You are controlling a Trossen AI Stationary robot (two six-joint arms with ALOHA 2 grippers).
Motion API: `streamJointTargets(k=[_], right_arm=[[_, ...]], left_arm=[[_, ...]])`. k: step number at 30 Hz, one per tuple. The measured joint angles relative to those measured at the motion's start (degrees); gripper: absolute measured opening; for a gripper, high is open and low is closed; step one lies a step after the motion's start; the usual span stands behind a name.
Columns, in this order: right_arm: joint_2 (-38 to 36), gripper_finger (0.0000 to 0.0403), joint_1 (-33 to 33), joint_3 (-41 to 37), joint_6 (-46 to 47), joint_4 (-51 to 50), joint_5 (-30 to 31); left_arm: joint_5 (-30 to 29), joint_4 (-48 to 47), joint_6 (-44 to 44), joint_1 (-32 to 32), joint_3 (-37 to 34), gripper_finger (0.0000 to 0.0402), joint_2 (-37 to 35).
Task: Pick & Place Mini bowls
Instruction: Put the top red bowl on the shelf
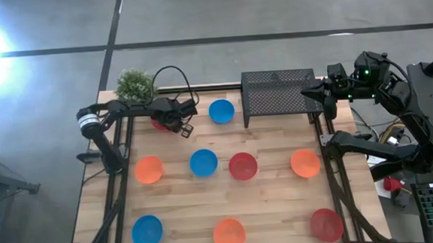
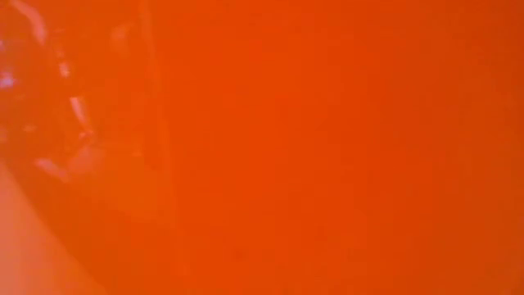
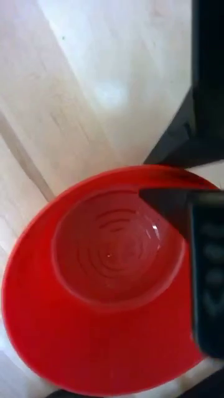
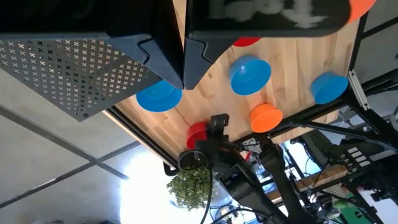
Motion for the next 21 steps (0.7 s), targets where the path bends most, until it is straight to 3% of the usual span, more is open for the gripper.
streamJointTargets(k=[9,16,21], right_arm=[[0.01,0.0008,-0.01,0.00,0.00,0.03,0.00],[0.09,0.0008,0.00,0.00,-0.35,0.04,0.00],[0.09,0.0008,-0.02,0.00,-4.06,0.04,-0.02]], left_arm=[[1.04,-1.00,6.59,-0.74,1.66,0.0002,-1.23],[-0.41,-4.76,12.78,-3.11,9.87,0.0001,-3.85],[-6.08,-6.97,18.40,-6.28,17.66,0.0001,-4.25]])
